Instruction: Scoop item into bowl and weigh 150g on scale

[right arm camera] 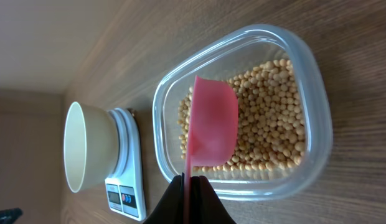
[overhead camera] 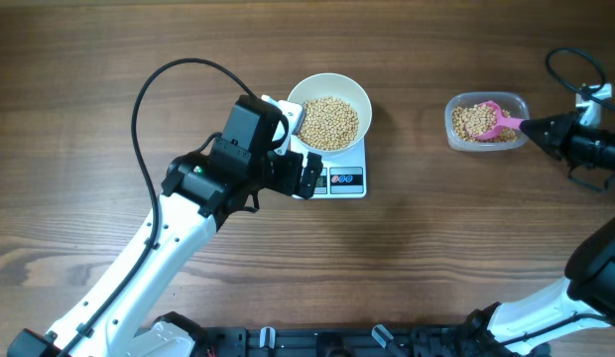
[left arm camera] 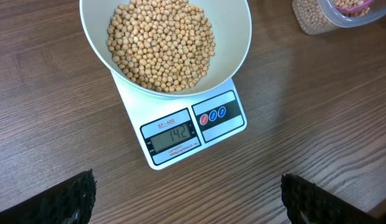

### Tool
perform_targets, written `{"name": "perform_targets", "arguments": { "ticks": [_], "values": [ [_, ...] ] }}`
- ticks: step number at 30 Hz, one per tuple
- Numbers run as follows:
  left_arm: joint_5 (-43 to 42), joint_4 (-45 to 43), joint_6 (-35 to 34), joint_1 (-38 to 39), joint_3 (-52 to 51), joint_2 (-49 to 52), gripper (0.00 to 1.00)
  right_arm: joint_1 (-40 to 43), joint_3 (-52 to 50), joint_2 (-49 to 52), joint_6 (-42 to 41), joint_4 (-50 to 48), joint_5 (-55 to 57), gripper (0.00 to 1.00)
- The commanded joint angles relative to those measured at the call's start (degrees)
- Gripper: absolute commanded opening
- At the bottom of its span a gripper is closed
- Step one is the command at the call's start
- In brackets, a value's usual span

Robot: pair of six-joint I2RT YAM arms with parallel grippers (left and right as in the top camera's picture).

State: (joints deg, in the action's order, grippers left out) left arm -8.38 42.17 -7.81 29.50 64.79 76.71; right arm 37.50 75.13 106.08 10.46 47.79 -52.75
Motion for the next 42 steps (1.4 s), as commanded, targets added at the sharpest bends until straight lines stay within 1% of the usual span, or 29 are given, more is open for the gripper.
{"name": "perform_targets", "arguments": {
  "ticks": [1, 5, 10, 15, 19, 23, 27, 29, 35, 38, 42],
  "values": [
    [0.3, -0.2, -0.3, -0.4, 0.9, -0.2, 1.00, 2.0, 0.3, 1.1, -0.2, 1.3, -4.2, 0.04],
    [0.3, -0.2, -0.3, -0.4, 0.9, -0.2, 1.00, 4.0, 0.3, 1.1, -0.1, 2.5, -5.4, 0.04],
    [0.3, -0.2, -0.3, -0.4, 0.9, -0.2, 1.00, 6.6, 0.3, 1.1, -0.1, 4.5, -10.9, 0.04],
    [0.3, -0.2, -0.3, -0.4, 0.9, -0.2, 1.00, 7.1, 0.3, 1.1, -0.1, 5.9, -12.8, 0.04],
    [0.3, -0.2, -0.3, -0.4, 0.9, -0.2, 1.00, 7.1, 0.3, 1.1, -0.1, 6.3, -18.0, 0.04],
    [0.3, -0.2, -0.3, -0.4, 0.9, -0.2, 1.00, 7.1, 0.3, 1.1, 0.1, 8.5, -18.5, 0.04],
    [0.3, -0.2, -0.3, -0.4, 0.9, -0.2, 1.00, 6.4, 0.3, 1.1, 5.6, 13.0, -23.6, 0.04],
    [0.3, -0.2, -0.3, -0.4, 0.9, -0.2, 1.00, 5.7, 0.3, 1.1, 7.6, 15.3, -25.2, 0.04],
    [0.3, -0.2, -0.3, -0.4, 0.9, -0.2, 1.00, 1.3, 0.3, 1.1, 7.3, 17.3, -27.8, 0.04],
    [0.3, -0.2, -0.3, -0.4, 0.9, -0.2, 1.00, -3.1, 0.3, 1.1, 5.8, 17.3, -28.4, 0.04],
    [0.3, -0.2, -0.3, -0.4, 0.9, -0.2, 1.00, -9.8, 0.3, 1.0, 5.8, 16.7, -30.9, 0.04]
  ]
}}
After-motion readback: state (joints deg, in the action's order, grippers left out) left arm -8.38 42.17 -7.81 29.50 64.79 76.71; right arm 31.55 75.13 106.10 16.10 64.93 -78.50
